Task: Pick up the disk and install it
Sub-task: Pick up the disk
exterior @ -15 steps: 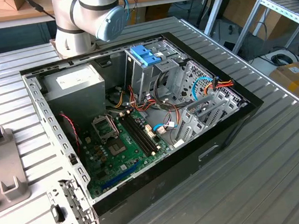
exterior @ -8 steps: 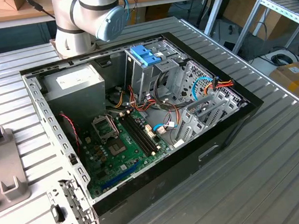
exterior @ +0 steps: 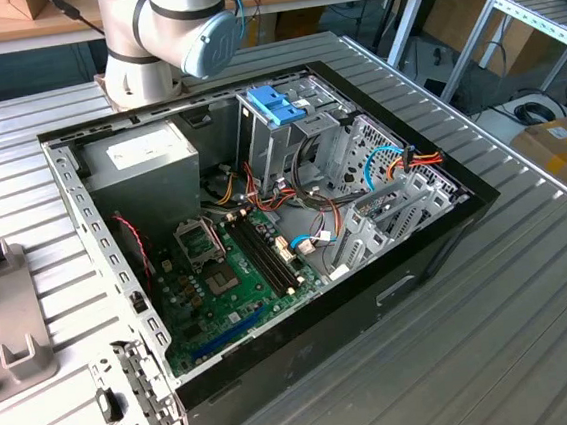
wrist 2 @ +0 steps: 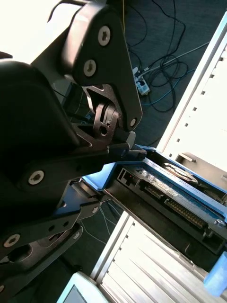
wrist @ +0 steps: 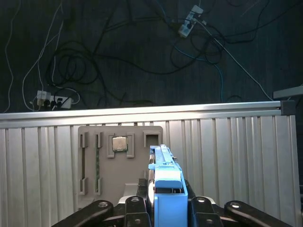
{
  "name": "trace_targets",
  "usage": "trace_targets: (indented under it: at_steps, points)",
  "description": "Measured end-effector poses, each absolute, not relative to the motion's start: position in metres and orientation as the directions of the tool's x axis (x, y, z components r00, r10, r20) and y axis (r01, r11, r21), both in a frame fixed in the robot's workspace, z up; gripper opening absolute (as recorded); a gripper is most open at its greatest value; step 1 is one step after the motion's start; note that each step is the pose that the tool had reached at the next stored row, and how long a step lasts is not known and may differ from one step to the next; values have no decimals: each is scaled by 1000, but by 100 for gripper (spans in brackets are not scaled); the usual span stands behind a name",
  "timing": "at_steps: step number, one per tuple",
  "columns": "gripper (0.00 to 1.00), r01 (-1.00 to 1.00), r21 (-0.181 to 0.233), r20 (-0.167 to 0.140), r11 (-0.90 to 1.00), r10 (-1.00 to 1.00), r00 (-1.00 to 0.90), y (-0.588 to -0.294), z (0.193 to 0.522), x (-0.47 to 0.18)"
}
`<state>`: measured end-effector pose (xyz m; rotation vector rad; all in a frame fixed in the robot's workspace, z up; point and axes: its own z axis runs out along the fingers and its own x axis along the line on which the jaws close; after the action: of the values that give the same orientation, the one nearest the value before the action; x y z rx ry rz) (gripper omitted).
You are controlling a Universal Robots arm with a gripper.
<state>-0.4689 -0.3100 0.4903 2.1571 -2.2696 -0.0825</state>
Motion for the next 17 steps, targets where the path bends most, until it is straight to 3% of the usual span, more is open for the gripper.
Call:
trace_targets:
  at_steps: [17]
  points:
    - [37,-998,45,-30,50,-998,-51,-310,506,-469]
